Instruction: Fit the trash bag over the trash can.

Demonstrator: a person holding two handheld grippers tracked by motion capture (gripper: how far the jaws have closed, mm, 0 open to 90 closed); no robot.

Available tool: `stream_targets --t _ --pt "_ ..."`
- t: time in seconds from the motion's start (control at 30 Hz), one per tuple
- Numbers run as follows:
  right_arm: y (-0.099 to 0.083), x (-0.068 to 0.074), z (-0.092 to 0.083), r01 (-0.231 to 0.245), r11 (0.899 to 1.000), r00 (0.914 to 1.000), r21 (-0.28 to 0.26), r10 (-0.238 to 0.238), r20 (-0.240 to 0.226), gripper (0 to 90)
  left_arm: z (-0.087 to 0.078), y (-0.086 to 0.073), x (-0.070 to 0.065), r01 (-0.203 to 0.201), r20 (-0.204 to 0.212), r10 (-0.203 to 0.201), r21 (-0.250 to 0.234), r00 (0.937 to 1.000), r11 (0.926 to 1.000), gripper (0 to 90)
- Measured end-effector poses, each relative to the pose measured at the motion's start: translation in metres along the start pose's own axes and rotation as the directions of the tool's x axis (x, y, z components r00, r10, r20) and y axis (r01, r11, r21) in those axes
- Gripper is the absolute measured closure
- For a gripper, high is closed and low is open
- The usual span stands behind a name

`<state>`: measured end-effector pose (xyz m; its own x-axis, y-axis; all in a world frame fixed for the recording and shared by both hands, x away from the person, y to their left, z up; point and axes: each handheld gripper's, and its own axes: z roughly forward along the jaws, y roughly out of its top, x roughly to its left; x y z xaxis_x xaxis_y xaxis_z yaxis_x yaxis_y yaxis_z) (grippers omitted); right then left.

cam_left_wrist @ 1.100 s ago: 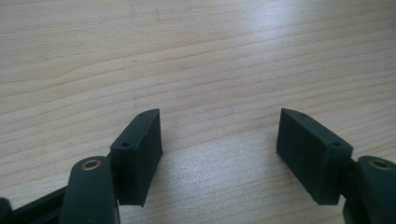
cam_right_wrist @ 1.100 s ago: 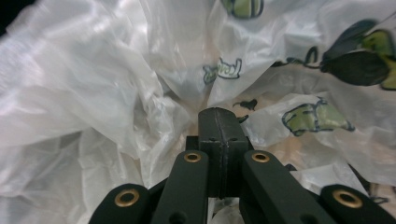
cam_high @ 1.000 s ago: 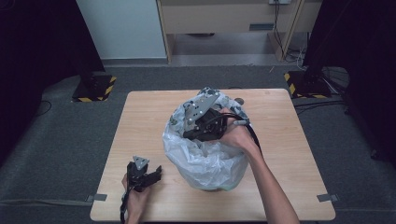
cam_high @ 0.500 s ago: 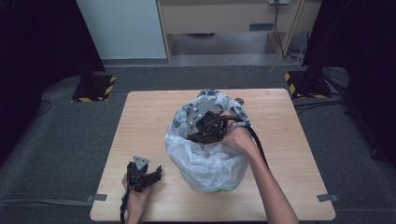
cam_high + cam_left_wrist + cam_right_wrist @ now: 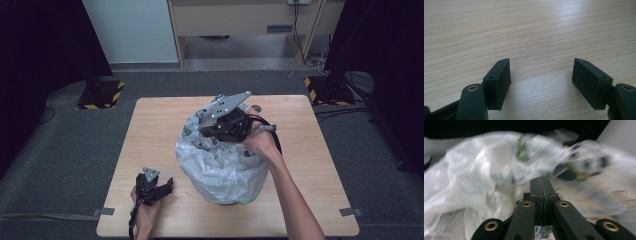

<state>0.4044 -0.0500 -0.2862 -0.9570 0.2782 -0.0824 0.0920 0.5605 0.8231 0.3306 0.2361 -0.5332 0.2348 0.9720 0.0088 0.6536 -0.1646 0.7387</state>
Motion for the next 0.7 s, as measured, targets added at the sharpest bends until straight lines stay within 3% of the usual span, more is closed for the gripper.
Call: stream_targets --t 0.07,0.2,0.37,0.7 --pt "0.003 -0.004 -0.003 -0.017 1.000 0.9991 -0.006 0.017 0.039 90.0 0.000 0.000 0.000 0.000 0.000 0.000 0.001 1.0000 1.0000 30.7" --pt "0.000 -0.011 0.006 -0.043 0.996 0.9950 0.082 0.035 0.094 90.0 0.000 0.000 0.000 0.000 0.000 0.000 0.000 1.0000 1.0000 30.7" --pt "-0.011 -0.017 0.024 -0.050 0.986 0.9958 0.156 0.037 0.084 90.0 0.000 0.000 0.000 0.000 0.000 0.000 0.000 1.0000 1.0000 30.7" --pt "-0.029 -0.027 0.035 -0.110 0.975 0.9935 0.195 0.103 0.048 90.0 0.000 0.000 0.000 -0.002 0.000 0.002 0.001 1.0000 1.0000 30.8"
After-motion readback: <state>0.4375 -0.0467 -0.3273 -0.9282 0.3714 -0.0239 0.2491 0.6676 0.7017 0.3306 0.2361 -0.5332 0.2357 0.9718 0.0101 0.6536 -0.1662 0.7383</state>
